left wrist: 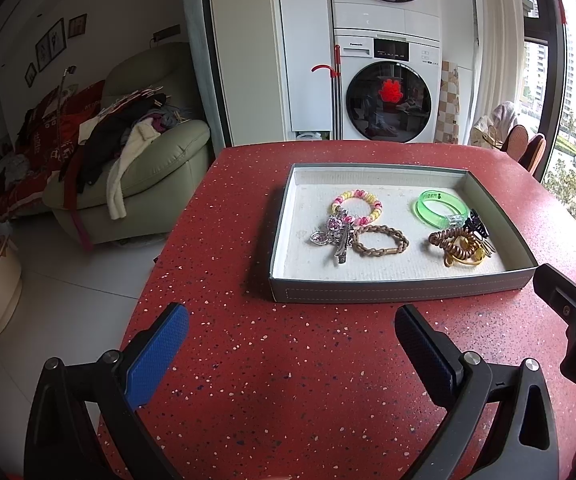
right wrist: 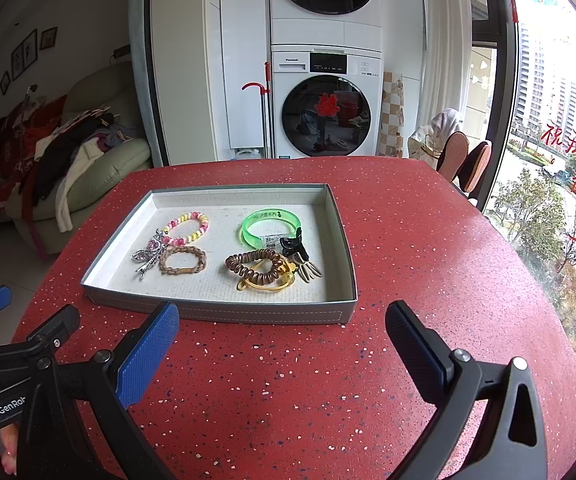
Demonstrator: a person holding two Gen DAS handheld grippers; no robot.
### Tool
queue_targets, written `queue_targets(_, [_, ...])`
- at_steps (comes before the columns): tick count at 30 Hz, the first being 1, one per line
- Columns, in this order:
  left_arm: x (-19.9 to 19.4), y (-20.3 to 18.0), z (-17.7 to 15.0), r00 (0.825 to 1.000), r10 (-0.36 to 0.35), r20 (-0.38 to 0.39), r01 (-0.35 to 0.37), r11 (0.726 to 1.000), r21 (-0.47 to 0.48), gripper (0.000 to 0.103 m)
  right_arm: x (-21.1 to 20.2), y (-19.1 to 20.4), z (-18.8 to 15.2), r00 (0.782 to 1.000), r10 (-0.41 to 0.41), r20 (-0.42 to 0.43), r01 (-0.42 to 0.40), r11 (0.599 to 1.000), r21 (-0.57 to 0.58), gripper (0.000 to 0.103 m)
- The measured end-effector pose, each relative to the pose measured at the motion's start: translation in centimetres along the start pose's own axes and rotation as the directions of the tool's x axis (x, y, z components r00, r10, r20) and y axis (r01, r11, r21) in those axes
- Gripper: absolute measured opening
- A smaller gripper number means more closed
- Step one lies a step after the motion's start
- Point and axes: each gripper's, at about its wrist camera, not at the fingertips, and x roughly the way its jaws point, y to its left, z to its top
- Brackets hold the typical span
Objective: Organize jewelry
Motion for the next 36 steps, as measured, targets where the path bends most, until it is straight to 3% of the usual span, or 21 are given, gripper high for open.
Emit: queue_targets(36, [0.07,0.48,-0.17,1.0,0.001,-0.005,-0.001,1.0,0.005,0.103,-0.01,0.17,-0.01,1.0,0.0,0.001,0.0,1.0,0.0,0.103])
